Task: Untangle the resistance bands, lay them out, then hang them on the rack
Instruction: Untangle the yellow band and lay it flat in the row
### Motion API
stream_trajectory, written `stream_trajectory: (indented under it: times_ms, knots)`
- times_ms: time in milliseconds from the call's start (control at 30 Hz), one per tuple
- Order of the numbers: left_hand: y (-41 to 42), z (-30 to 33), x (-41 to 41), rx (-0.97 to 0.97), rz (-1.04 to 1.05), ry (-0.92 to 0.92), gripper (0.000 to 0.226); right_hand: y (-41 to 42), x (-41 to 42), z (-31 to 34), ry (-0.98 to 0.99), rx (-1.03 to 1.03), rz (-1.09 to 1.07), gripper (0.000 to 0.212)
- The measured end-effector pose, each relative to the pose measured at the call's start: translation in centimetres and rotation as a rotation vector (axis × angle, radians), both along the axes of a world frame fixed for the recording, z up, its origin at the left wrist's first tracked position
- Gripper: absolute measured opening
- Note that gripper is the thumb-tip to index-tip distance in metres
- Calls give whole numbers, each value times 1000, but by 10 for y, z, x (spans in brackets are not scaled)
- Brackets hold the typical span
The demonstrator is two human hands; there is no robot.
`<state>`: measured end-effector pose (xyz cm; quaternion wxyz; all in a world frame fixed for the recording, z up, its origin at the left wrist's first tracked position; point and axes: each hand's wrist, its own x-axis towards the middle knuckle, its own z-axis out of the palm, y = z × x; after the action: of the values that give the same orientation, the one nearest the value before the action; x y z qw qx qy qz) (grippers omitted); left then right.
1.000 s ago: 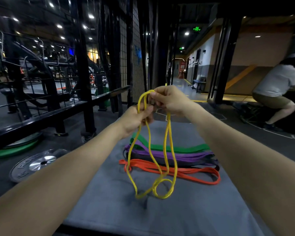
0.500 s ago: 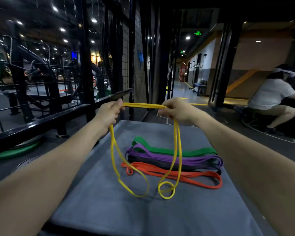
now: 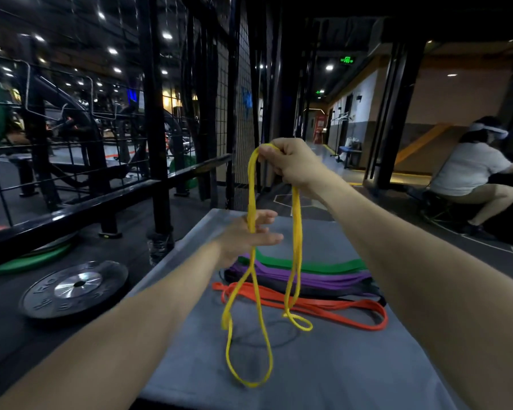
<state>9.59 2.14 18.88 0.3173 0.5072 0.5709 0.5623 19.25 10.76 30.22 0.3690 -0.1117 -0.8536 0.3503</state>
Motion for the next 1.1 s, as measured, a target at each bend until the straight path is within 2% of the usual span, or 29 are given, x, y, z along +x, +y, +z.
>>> stream_trajectory:
  times_ms: [100, 200, 267, 400, 567, 733, 867, 967, 1033, 1100]
  knots:
    - [7, -13, 18, -8, -115, -27, 39, 2, -5, -3, 176, -210, 30, 32]
    - [11, -34, 27, -99, -187, 26, 14, 10, 3, -5, 306, -393, -61, 31]
    - [5, -46, 21, -192, -141, 118, 7, 20, 16, -10, 398, -532, -148, 31]
    - [-18, -71, -36, -291, 30, 287, 19, 53, 49, -44, 541, -843, -280, 32]
    - [-38, -51, -105, -381, 211, 654, 30, 71, 66, -121, 381, -1131, -352, 29]
    - [-24, -39, -123, -598, 110, 984, 26, 67, 77, -185, 279, -1330, -328, 25]
    - [5, -104, -90, -708, -56, 1030, 22, 72, 111, -249, 86, -1271, -516, 26]
    - [25, -168, -59, -645, -49, 996, 27, 80, 143, -286, -36, -1173, -704, 29]
    - [35, -192, -42, -536, 11, 940, 28, 93, 161, -304, -181, -1005, -884, 27]
    - [43, -206, -35, -450, 74, 891, 26, 98, 176, -314, -390, -772, -1032, 13]
